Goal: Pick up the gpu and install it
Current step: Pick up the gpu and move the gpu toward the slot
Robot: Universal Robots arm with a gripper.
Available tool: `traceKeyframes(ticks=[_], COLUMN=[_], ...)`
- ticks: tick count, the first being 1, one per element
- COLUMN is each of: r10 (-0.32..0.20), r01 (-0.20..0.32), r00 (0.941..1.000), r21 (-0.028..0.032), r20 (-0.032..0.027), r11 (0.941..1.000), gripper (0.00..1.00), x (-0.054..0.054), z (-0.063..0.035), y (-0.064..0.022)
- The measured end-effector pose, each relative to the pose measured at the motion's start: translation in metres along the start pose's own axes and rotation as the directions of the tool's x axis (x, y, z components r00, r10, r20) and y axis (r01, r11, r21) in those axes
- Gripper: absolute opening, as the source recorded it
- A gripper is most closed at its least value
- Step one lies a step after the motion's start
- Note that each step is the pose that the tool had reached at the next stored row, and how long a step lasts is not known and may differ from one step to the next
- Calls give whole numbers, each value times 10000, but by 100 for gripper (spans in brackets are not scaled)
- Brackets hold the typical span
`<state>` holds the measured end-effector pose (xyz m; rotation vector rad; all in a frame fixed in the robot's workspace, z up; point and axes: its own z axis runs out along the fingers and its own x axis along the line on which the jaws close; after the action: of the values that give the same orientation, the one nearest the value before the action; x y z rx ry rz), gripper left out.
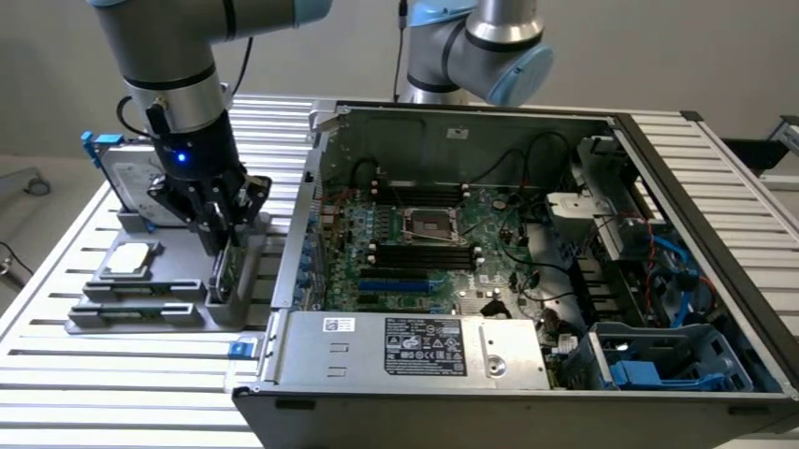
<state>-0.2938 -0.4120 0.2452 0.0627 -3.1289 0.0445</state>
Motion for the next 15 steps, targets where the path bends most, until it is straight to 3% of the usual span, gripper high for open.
traceKeyframes(ticks=[8,15], r10=[-1,0], r01=[1,0], r00=[10000,10000], r21=[1,0], r20=[-1,0], r11=[10000,10000], gripper=[26,26], x=[0,3], z=[-27,-329], y=[0,3])
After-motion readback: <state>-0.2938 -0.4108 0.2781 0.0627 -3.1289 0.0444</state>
